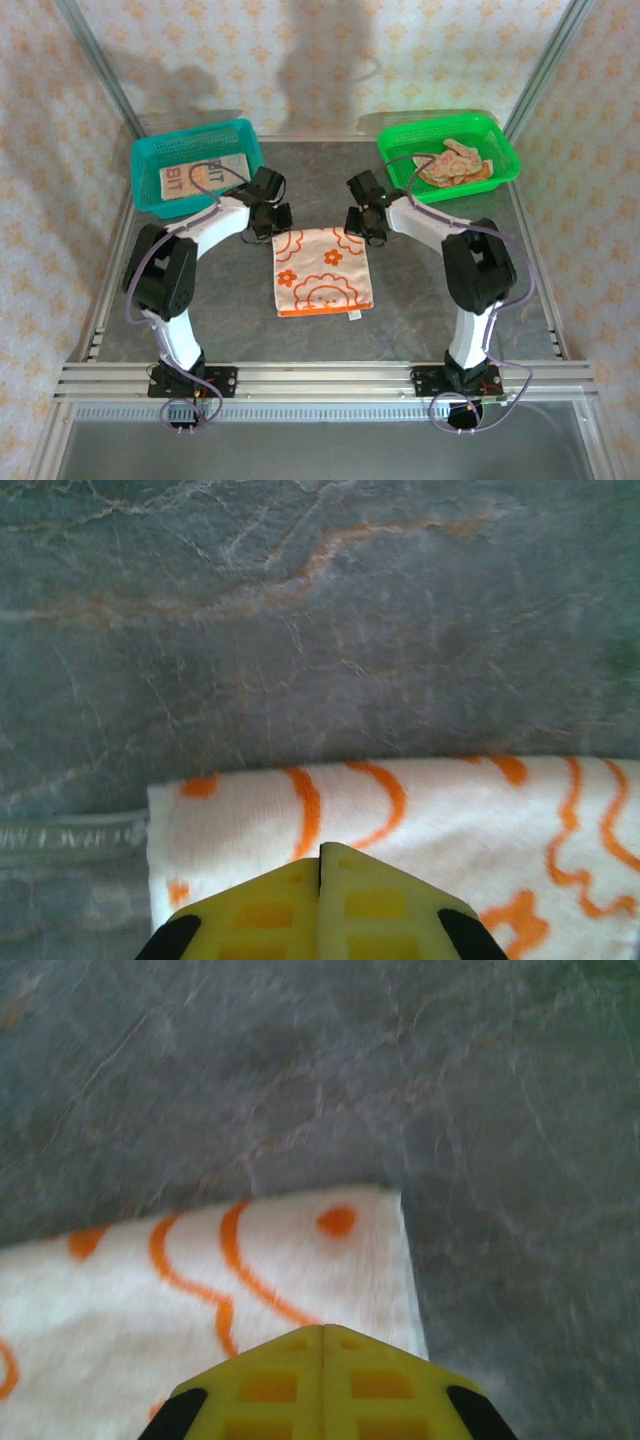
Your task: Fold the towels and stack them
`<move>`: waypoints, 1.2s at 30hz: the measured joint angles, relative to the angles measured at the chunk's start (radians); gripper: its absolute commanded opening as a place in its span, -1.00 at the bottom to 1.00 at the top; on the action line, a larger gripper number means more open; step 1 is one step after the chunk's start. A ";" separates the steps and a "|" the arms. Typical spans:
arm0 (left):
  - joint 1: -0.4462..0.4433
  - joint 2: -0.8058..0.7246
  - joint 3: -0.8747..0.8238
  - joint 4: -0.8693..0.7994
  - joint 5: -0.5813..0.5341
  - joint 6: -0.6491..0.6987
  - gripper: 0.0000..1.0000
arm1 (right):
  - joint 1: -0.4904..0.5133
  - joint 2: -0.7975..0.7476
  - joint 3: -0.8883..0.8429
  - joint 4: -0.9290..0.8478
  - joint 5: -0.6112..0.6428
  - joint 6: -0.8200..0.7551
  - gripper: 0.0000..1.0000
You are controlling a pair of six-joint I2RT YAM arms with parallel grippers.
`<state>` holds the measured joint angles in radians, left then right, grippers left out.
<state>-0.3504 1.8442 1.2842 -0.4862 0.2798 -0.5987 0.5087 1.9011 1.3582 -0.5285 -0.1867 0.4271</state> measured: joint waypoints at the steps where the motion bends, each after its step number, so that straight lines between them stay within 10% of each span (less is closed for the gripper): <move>1: 0.000 0.021 0.012 -0.005 -0.002 0.008 -0.98 | -0.006 0.023 0.021 -0.004 0.000 -0.006 -1.00; 20: 0.031 0.116 0.034 -0.042 -0.074 0.133 -0.73 | -0.035 0.157 0.103 -0.028 -0.008 -0.090 -0.99; 25: 0.052 0.040 0.021 -0.060 -0.075 0.135 -0.34 | -0.039 0.142 0.103 -0.036 -0.013 -0.091 -0.76; 36: 0.063 0.043 0.021 -0.056 -0.060 0.137 -0.32 | -0.058 0.106 0.114 -0.045 -0.027 -0.092 -0.45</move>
<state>-0.2871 1.8870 1.3052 -0.5423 0.2195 -0.4614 0.4507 2.0071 1.4723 -0.5732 -0.2142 0.3355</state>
